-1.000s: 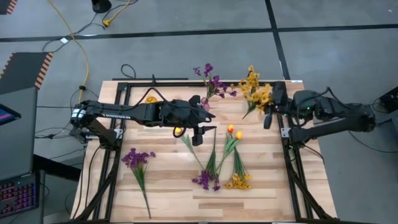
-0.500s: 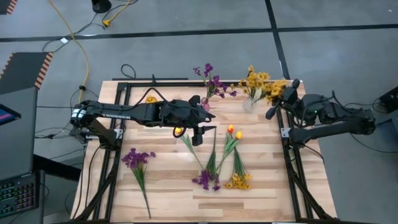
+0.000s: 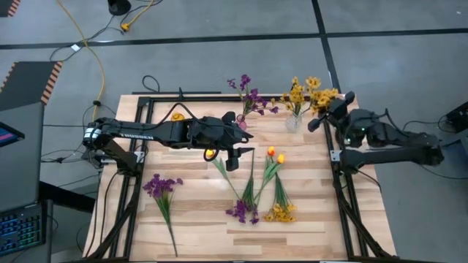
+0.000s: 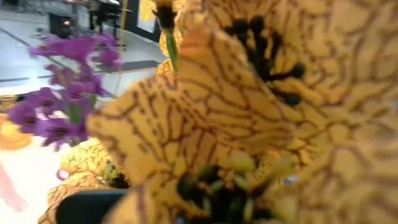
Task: Sort flowers into vase by color
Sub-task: Put the left yellow flowers into the transparent vase
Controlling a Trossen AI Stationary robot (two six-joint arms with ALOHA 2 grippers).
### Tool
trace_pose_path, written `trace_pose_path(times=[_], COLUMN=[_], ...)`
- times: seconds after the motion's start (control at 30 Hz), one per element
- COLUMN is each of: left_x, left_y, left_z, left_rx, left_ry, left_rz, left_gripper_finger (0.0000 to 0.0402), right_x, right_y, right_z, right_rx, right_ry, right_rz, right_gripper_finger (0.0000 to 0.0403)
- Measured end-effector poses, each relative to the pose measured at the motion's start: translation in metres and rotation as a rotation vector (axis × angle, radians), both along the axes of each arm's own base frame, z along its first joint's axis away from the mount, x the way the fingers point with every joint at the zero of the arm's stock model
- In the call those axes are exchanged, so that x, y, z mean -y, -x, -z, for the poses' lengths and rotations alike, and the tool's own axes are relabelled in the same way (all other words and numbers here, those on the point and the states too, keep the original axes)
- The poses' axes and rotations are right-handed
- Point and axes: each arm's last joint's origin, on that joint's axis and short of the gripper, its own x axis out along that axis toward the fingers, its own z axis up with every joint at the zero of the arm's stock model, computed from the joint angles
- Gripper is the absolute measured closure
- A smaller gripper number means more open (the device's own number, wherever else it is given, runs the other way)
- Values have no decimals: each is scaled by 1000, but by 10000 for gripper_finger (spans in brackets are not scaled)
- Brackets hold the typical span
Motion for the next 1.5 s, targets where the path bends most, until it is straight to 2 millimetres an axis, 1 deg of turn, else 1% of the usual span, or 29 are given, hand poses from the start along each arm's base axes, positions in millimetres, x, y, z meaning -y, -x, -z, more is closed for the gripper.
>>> trace_pose_path(times=[0.13, 0.2, 0.37, 0.5, 0.7, 0.83, 1.03, 1.2, 1.5], left_x=[0, 0, 0, 0, 0, 0, 0, 0, 0], left_y=[0, 0, 0, 0, 0, 0, 0, 0, 0], left_z=[0, 0, 0, 0, 0, 0, 0, 0, 0], left_rx=[0, 0, 0, -1, -1, -2, -2, -2, -2], left_ry=[3, 3, 3, 3, 3, 3, 3, 3, 3], left_rz=[-1, -1, -1, -1, -1, -1, -1, -1, -1], left_gripper_finger=[221, 221, 221, 221, 221, 221, 221, 221, 221], right_x=[6, 8, 10, 10, 10, 11, 13, 15, 16], right_y=[-2, -3, -4, -3, -5, -8, -16, -24, -31], right_z=[8, 11, 7, 4, 8, 14, 21, 26, 30], right_rx=[9, 13, 71, 94, 85, 58, 1, -38, -73], right_ry=[0, -3, 3, 13, -21, -59, -82, -89, -92], right_rz=[45, 26, -10, -12, -14, -13, -9, 2, 3], right_gripper_finger=[372, 373, 366, 370, 368, 365, 371, 356, 354])
